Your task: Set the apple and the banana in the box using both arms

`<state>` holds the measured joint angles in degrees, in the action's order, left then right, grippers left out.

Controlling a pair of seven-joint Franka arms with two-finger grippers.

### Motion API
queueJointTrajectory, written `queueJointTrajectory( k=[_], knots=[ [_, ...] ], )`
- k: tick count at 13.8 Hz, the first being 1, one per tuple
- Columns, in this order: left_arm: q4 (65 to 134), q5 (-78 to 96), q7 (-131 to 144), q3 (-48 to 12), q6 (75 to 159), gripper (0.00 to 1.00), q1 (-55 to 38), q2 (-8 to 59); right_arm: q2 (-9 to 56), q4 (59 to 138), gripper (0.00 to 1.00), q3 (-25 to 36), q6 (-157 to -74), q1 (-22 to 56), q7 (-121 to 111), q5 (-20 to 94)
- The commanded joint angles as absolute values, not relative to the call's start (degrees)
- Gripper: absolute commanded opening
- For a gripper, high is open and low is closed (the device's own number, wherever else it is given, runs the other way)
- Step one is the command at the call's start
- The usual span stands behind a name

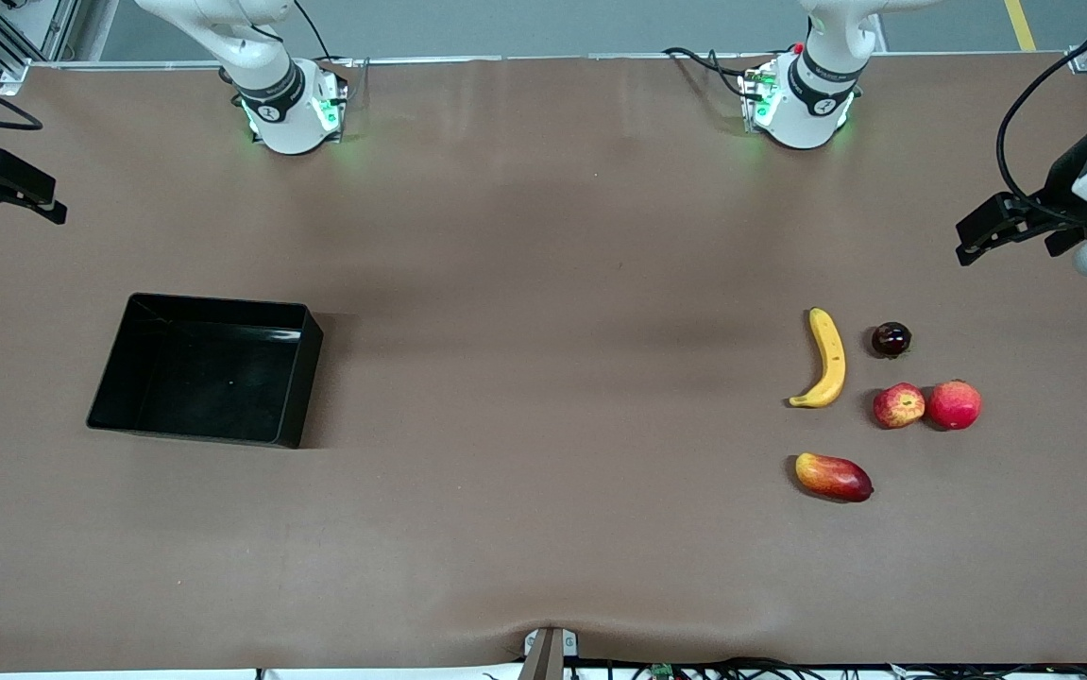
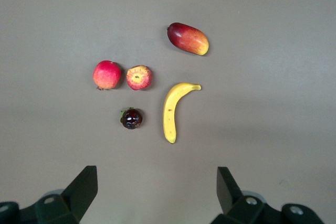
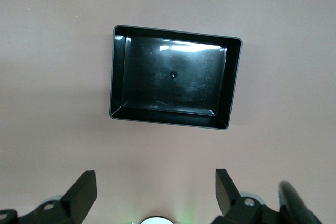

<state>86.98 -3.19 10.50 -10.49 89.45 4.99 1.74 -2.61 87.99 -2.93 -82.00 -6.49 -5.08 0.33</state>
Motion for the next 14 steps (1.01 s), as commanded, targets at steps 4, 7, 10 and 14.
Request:
queueJointTrajectory(
  k=[4,7,10,14],
  knots=[
    [93.5,-4.9,10.2,-10.5,105.3,1.0,10.1,9.2,2.0,86.3,1.0,-3.3,-81.9,-10.0,-5.4,0.4],
    [98.1,-4.8,10.6,-10.5,113.5,1.0,12.1,14.3,7.8,86.1,1.0,-3.3,-82.3,-12.2,-5.9,0.0],
    [105.1,-5.1,11.5,-10.4,123.4,1.0,12.1,15.7,14.7,86.8,1.0,-3.3,-87.3,-13.7,-6.8,-2.0],
    [113.8,-5.2,21.3,-10.3,138.1,1.0,12.2,18.4,22.8,88.1,1.0,-3.2,-94.4,-15.3,-7.3,-2.8]
  ],
)
